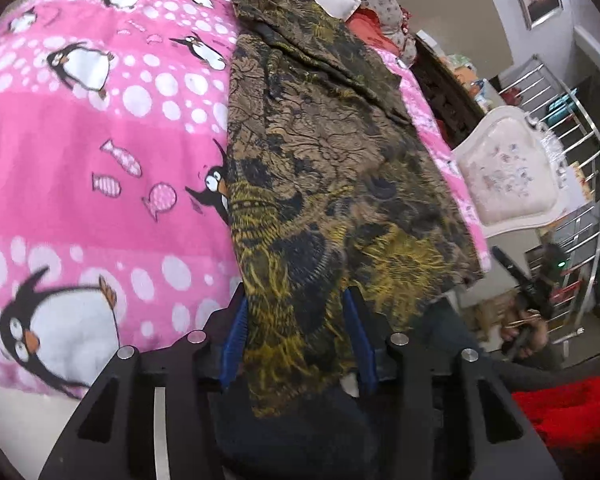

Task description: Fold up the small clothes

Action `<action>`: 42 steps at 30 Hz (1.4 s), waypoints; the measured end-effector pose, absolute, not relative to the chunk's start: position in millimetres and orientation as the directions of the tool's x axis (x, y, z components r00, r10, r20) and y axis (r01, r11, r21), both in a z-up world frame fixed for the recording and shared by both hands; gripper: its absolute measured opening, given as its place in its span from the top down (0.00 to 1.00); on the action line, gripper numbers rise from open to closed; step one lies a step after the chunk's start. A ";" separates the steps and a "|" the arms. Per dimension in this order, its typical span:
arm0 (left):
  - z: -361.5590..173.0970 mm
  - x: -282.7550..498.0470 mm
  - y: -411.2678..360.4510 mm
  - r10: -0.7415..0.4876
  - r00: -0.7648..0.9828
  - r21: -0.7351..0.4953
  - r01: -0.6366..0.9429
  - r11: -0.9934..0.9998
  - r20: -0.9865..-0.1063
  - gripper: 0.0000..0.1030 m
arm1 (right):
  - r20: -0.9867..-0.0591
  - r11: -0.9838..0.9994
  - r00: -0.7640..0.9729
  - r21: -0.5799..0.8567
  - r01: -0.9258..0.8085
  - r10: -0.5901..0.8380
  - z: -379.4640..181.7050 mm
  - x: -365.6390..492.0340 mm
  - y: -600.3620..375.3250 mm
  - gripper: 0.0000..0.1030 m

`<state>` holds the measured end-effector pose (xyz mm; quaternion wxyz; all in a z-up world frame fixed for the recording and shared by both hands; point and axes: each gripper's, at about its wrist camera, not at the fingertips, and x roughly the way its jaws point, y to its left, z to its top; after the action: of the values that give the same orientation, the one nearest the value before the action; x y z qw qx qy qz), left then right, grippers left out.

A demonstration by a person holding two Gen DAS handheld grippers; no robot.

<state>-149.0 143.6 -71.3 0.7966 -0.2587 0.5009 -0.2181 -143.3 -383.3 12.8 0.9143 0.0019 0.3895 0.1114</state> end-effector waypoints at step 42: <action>47.7 -213.8 171.5 -0.668 0.581 -0.598 0.349 0.721 -0.466 1.00 | -0.260 0.632 0.647 0.635 -0.445 0.717 69.4 -175.0 -444.5 0.96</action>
<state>-213.8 171.5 47.7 0.8593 -0.2276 0.3496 -0.2959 -175.0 -444.5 69.4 0.8671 0.2680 0.2535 0.3349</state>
